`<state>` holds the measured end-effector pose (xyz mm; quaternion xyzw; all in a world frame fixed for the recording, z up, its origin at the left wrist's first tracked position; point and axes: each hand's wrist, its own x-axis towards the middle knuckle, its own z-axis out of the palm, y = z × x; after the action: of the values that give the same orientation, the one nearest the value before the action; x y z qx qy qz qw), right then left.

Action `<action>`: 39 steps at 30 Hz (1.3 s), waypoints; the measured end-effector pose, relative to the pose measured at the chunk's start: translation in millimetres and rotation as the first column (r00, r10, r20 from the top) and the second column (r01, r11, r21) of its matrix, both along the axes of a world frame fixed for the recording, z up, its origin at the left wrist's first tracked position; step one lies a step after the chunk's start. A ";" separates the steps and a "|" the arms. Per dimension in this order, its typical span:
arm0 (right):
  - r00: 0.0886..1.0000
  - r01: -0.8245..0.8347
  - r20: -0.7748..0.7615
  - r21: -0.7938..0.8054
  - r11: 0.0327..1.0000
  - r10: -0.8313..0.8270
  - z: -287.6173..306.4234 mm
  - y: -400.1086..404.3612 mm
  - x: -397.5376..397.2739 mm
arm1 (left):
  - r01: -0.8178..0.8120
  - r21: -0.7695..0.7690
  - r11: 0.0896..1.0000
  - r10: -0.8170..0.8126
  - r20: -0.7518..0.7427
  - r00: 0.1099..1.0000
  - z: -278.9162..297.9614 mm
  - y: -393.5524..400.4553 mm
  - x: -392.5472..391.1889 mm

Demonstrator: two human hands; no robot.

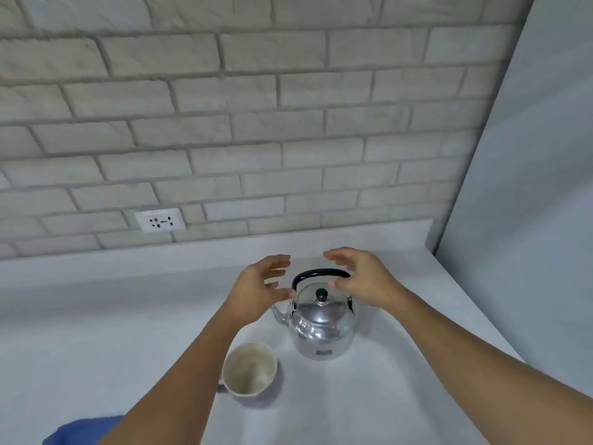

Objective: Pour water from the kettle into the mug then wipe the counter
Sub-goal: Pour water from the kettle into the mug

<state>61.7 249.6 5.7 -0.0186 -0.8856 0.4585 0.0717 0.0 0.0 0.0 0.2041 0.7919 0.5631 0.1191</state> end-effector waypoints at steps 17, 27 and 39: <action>1.000 -0.004 0.011 -0.125 0.992 0.005 -28.1 0.9 -21.7 | -0.074 -0.079 0.994 0.069 -0.054 0.996 -43.9 26.5 -20.2; 0.991 0.013 -0.125 -0.239 0.971 -0.044 0.6 -19.4 0.2 | 0.016 0.012 1.000 -0.015 -0.047 0.999 -10.5 7.8 -12.3; 0.965 -0.026 -0.260 -0.134 0.991 -0.010 61.3 -34.5 65.6 | 0.043 0.001 0.999 -0.043 -0.063 0.997 -34.6 -132.1 47.4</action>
<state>127.2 215.1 67.0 0.0404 -0.8352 0.5166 0.1842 47.4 -132.1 -34.6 0.2386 0.7900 0.5548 0.1060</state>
